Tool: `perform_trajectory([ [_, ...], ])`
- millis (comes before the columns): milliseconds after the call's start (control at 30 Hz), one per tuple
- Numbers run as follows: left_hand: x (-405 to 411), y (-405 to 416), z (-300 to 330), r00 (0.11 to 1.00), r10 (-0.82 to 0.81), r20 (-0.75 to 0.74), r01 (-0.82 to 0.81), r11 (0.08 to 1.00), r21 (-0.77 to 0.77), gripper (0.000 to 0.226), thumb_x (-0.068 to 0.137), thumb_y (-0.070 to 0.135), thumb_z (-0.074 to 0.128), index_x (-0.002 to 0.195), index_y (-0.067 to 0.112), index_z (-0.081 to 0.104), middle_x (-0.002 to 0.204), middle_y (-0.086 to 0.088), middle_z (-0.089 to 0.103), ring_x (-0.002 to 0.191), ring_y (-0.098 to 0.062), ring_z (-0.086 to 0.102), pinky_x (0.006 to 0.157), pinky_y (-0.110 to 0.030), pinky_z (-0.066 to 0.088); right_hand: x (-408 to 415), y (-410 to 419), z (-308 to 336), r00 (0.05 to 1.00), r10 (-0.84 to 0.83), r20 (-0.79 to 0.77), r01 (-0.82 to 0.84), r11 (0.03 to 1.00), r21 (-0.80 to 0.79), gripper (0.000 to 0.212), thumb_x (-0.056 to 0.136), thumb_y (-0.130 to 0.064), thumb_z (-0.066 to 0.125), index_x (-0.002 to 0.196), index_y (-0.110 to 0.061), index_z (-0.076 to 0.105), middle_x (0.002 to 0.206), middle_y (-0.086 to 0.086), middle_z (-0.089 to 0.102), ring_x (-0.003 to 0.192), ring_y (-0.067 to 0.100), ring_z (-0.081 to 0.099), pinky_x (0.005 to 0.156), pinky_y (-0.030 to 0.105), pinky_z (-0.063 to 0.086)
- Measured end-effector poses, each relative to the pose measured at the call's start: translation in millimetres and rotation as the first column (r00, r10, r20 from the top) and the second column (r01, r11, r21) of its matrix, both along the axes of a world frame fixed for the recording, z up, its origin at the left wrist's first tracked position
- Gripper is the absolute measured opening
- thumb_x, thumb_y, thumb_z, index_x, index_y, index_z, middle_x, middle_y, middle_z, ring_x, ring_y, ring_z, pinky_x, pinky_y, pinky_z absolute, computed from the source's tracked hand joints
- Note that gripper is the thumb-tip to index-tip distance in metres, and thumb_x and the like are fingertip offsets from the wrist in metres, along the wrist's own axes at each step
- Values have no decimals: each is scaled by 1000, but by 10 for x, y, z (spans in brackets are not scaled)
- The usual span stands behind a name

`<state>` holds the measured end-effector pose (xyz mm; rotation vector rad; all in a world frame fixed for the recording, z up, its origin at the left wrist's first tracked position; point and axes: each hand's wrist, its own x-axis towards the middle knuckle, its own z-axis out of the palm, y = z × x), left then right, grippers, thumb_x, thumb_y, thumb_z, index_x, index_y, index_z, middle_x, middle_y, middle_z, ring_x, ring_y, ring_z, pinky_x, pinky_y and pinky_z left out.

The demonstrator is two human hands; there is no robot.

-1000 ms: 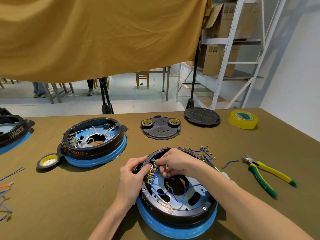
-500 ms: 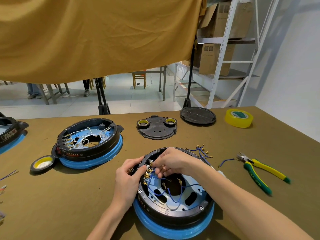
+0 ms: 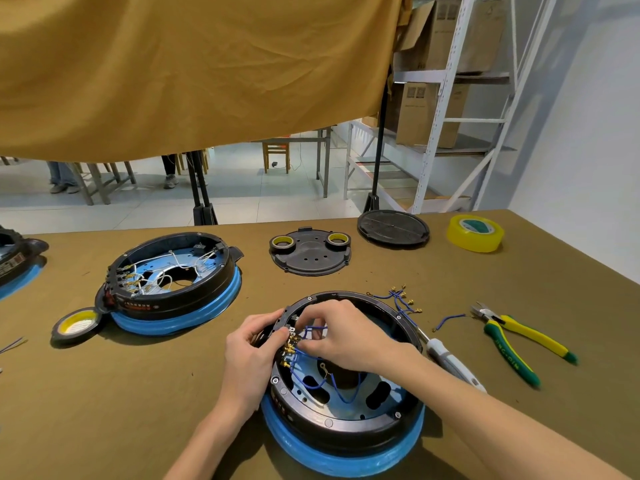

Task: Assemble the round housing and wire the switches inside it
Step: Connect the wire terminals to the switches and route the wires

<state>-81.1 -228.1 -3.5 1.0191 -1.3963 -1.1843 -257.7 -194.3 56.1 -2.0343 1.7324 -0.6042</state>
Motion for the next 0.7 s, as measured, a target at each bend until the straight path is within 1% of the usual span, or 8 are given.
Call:
perform_trajectory([
  [67, 1, 5, 4, 1000, 2, 7, -2, 1000, -6, 27, 92, 7, 71, 118, 17, 75, 110, 5, 73, 105, -9, 70, 92, -35, 56, 16, -20, -30, 1000, -2, -28, 1, 999, -41, 14, 92, -35, 73, 102, -26, 77, 85, -1, 73, 80, 16, 66, 72, 35, 54],
  [100, 2, 8, 5, 1000, 4, 11, -4, 1000, -10, 27, 92, 7, 71, 117, 18, 75, 109, 6, 73, 104, -8, 70, 92, -34, 56, 11, -20, -48, 1000, 3, -30, -4, 999, -51, 14, 94, -35, 71, 102, -25, 78, 90, -2, 74, 85, 15, 66, 76, 34, 55],
  [167, 4, 13, 5, 1000, 6, 21, -6, 1000, -16, 27, 92, 8, 71, 116, 20, 75, 108, 8, 73, 103, -6, 69, 91, -33, 56, -19, -8, -89, 1000, 14, 0, -14, 998, -62, 14, 96, -34, 70, 101, -24, 78, 96, -7, 74, 91, 7, 65, 85, 34, 56],
  [200, 2, 15, 6, 1000, 7, 25, -7, 1000, -16, 27, 92, 8, 71, 115, 21, 75, 108, 8, 73, 103, -6, 69, 91, -33, 56, -35, -1, -108, 1000, 14, 24, -12, 998, -68, 14, 96, -34, 70, 100, -24, 78, 95, -10, 73, 91, 3, 63, 86, 32, 55],
  [300, 3, 8, 12, 1000, 14, 21, -13, 1000, -3, 28, 92, 7, 71, 116, 19, 75, 108, 10, 73, 104, -6, 70, 92, -35, 57, -52, -10, -144, 999, -4, 47, 9, 996, -91, 11, 94, -34, 71, 96, -25, 78, 86, -15, 69, 80, -6, 58, 75, 22, 48],
  [367, 4, 8, 17, 999, 16, 30, -16, 1000, 0, 28, 92, 8, 72, 117, 19, 75, 108, 11, 73, 104, -6, 70, 94, -37, 58, -57, -22, -151, 998, -8, 64, 14, 996, -89, 10, 93, -32, 72, 95, -25, 78, 84, -16, 67, 78, -7, 58, 73, 18, 46],
  [467, 6, 25, 26, 998, 16, 57, -16, 1000, -12, 31, 93, 10, 71, 123, 18, 74, 113, 11, 73, 109, -6, 68, 99, -41, 56, -84, -33, -159, 996, -9, 93, 15, 997, -71, 10, 94, -32, 72, 97, -25, 78, 90, -12, 71, 85, 1, 62, 81, 28, 54],
  [700, 14, 55, 74, 995, 6, 104, -4, 1000, -15, 36, 95, 14, 69, 131, 16, 69, 123, 9, 70, 118, -8, 64, 105, -45, 53, -58, -7, -158, 994, -17, 106, 24, 997, -68, 11, 96, -33, 70, 99, -26, 77, 94, -10, 72, 89, 4, 63, 84, 34, 54],
])
